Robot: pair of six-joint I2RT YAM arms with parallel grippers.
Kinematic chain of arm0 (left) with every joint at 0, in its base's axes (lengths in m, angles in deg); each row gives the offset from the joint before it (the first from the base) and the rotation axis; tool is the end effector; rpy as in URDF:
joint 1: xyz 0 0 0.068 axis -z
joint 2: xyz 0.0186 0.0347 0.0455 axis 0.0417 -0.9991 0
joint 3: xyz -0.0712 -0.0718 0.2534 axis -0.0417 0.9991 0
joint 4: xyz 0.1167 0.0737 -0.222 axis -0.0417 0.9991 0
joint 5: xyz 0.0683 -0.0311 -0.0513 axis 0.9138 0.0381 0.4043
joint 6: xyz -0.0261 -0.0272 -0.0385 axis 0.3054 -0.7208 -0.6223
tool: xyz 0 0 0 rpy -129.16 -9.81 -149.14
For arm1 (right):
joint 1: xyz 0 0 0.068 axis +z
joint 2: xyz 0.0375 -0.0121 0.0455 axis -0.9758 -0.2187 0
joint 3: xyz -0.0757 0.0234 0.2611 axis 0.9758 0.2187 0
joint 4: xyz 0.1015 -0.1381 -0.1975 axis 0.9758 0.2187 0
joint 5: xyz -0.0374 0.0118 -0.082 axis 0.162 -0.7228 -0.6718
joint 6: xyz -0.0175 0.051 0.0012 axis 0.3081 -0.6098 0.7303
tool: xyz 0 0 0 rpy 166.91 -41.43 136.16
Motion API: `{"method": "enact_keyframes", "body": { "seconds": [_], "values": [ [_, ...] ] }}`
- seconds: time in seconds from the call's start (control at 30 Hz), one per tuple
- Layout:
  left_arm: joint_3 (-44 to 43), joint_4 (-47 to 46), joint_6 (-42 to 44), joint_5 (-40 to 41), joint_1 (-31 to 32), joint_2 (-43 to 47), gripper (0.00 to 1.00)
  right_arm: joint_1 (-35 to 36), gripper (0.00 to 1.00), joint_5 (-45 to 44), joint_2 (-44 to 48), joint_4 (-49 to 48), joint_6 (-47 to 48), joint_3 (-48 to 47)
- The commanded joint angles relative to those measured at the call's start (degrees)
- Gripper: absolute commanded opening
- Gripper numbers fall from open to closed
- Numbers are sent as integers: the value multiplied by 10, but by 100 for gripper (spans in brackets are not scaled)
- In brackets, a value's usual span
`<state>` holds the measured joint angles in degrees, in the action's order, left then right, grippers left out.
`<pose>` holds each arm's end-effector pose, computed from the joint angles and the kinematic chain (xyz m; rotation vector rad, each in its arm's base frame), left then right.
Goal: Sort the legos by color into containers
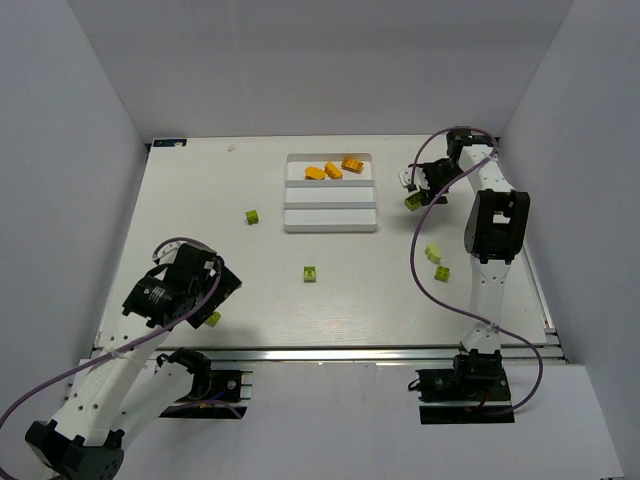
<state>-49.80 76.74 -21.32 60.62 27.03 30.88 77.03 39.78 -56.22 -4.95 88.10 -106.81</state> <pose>0.1084 -0.0406 0.2790 -0.9775 2.4378 -0.2375 0.4916 0.0151 0.1854 -2.1872 1.3612 0.1302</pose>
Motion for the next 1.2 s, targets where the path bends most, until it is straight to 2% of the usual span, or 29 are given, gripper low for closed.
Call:
{"method": "enact_keyframes", "body": {
  "seconds": [0.0,0.4,0.63,0.9,1.03,1.1,1.17],
  "values": [
    [3,-7,-7,-2,-2,-3,98,18,75,-3,-11,25,146,-14],
    [3,-4,-7,-4,-2,-12,98,29,73,-18,-43,53,163,-47],
    [3,-6,-8,-8,-2,-17,98,26,66,-40,-56,72,167,-51],
    [11,-11,-8,-9,-2,-16,98,24,54,-59,-48,86,156,-23],
    [16,-18,-9,-8,-2,-17,98,27,49,-51,-30,55,107,8],
    [19,-22,-9,-8,-2,-16,98,27,45,-42,-11,22,73,32],
    [20,-26,-8,-7,-2,-16,98,29,33,-37,5,6,21,43]
  ]
}}
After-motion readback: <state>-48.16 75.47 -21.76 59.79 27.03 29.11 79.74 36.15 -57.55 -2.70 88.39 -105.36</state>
